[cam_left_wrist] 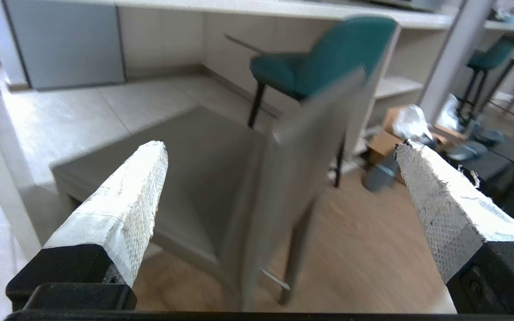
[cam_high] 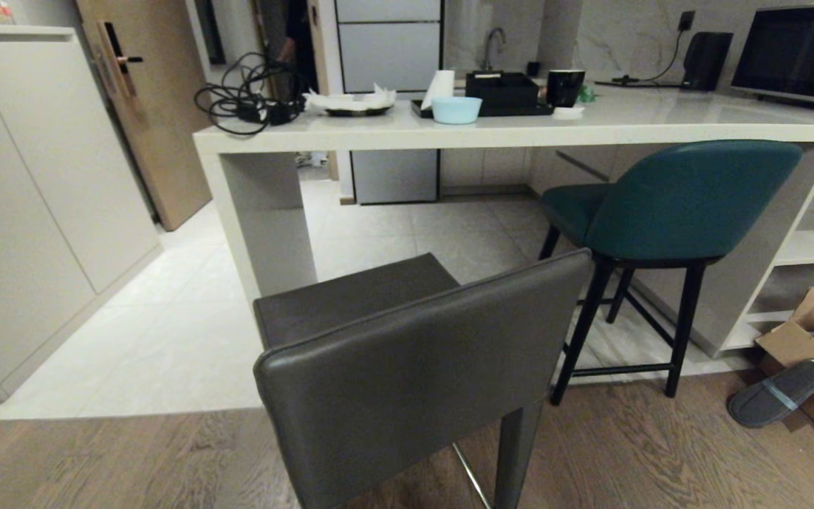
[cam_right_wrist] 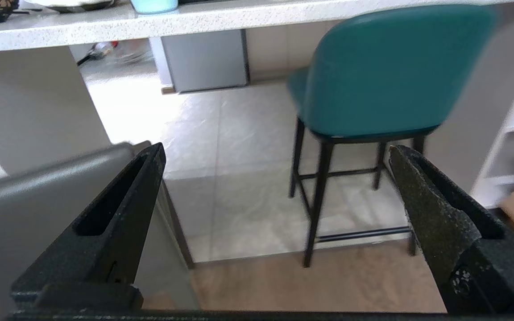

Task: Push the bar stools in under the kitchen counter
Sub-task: Pull the blue chair out from under the dining table

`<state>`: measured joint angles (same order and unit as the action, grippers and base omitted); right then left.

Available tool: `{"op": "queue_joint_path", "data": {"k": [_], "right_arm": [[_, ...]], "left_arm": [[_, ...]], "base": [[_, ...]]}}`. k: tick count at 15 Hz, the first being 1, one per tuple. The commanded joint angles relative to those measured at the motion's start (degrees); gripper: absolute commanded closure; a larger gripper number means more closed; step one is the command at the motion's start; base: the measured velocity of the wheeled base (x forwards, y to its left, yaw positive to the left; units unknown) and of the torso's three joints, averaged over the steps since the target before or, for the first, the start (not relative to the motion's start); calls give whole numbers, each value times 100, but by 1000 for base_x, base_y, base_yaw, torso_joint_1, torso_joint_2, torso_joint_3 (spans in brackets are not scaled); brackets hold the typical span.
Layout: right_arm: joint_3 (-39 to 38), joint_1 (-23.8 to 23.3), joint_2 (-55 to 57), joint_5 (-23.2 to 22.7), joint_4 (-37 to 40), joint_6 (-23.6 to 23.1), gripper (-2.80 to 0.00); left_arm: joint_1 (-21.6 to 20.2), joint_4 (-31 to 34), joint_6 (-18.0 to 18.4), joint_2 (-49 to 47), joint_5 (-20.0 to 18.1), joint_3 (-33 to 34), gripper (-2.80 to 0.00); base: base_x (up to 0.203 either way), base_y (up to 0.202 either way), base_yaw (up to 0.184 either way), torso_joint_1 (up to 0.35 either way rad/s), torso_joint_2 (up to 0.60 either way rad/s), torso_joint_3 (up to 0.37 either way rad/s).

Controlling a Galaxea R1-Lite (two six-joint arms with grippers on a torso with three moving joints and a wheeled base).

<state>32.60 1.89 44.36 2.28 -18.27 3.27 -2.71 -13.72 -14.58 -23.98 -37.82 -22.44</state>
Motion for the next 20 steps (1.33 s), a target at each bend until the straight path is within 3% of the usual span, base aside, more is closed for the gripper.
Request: {"op": "queue_joint_path", "data": {"k": [1, 3, 7, 8, 9, 11, 14, 20], "right_arm": [[-169, -72, -1099, 21, 270, -68, -280], [-259, -152, -1687, 5, 676, -218, -280], [-293, -317, -2838, -96, 1604, -418, -280], [-303, -328, -3104, -118, 1890, -448, -280], [-334, -313, -3305, -113, 2107, -465, -280], [-596, -272, -3500, -105, 2199, -494, -280], [-1235, -253, -3705, -137, 2181, -539, -280], [-2396, -242, -4440, -163, 1947, -749, -280]], "left_arm": [[269, 701, 10, 815, -26, 33, -280], [359, 1309, 227, 1178, -24, 82, -280], [307, 1413, 711, 1403, 44, 297, -280], [279, 1416, 823, 1514, 205, 411, -280], [234, 1414, 910, 1627, 598, 529, -280], [234, 1422, 1017, 1977, 1443, 805, -280], [244, 1485, 1053, 2321, 2225, 1268, -280], [245, 1436, 1071, 2378, 2423, 1804, -280]], "base": [[0, 0, 0, 0, 0, 0], [0, 0, 0, 0, 0, 0], [0, 0, 0, 0, 0, 0], [0, 0, 0, 0, 0, 0], [0, 0, 0, 0, 0, 0], [0, 0, 0, 0, 0, 0], [0, 0, 0, 0, 0, 0], [0, 0, 0, 0, 0, 0]]}}
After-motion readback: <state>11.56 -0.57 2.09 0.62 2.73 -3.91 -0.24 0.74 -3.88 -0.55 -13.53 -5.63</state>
